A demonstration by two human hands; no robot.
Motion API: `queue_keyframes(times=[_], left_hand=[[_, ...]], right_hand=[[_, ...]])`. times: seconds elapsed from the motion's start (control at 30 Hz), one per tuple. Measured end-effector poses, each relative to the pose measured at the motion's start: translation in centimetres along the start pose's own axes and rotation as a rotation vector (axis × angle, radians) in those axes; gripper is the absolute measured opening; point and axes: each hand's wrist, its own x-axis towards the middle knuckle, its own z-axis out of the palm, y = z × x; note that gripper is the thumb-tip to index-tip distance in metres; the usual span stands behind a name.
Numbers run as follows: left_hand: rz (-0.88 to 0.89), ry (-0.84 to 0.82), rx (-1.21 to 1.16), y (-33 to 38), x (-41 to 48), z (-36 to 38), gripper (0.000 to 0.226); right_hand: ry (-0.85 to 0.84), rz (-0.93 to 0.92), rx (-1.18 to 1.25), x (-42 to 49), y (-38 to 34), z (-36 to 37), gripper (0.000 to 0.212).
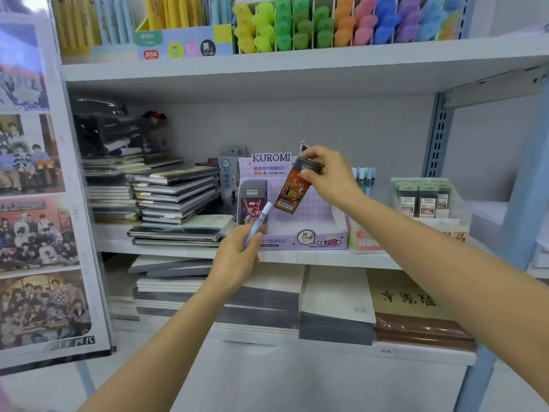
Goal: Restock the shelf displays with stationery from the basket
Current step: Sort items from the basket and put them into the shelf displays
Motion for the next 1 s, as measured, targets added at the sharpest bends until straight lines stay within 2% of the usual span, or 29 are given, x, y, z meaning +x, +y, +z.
queue_keyframes(times=[0.23,0.47,0.67,0.83,1.0], left_hand=[[-0.009,0.047,-0.055,-1.9,0.9,-0.5,0.026],[0.005,0.061,-0.077,-2.7,1.4,-1.3,0.023],[-0.005,0.06,-0.082,-2.8,1.8,-1.4,0.023],[-0.006,0.048,-0.073,-2.8,1.7,-1.4,0.025],[0.012,0.045,-0.093,-2.5,1.4,-1.5,0.024]], right_hand=[[-0.07,-0.073,-0.133,1.7,0.4,3.0,0.021],[-0.249,-0.067,-0.261,2.4,0.6,2.5,0.027],[-0.233,-0.152,-0.302,2.5,0.0,4.4,0.024],[-0.362,-0.062,-0.324,3.6,0.4,3.4,0.025],[-0.2,-0.149,-0.275,2.3,1.3,5.0,0.027]])
